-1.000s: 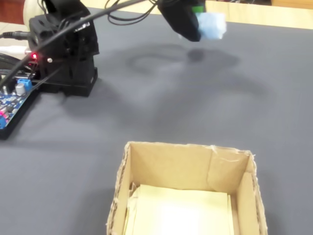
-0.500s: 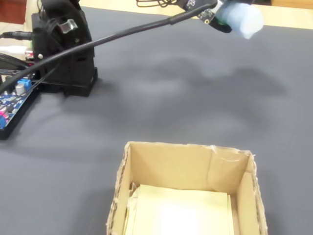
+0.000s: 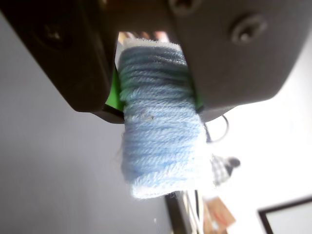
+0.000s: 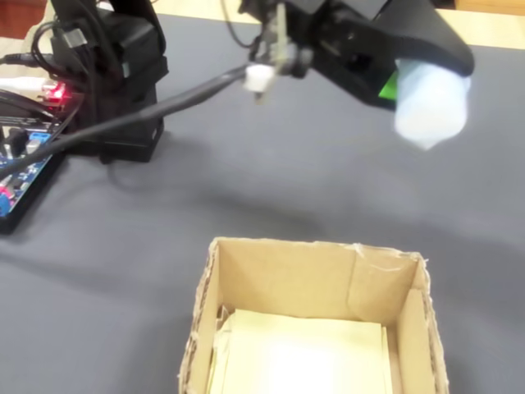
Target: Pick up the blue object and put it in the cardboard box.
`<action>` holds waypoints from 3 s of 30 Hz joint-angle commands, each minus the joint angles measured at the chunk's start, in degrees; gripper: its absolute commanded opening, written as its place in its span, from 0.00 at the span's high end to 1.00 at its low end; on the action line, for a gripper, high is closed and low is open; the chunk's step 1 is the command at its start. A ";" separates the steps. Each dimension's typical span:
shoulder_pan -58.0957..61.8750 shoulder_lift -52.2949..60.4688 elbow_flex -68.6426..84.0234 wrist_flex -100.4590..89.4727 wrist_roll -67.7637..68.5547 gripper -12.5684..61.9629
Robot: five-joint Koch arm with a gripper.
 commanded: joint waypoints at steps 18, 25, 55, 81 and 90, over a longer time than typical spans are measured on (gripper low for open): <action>26.72 -13.36 -21.97 15.64 -7.03 0.68; 27.42 -15.47 -25.31 24.87 -7.65 0.54; 8.00 -3.34 -12.04 12.30 13.27 0.42; -31.82 19.34 24.79 1.58 20.30 0.38; -32.34 24.17 35.24 -3.25 20.04 0.37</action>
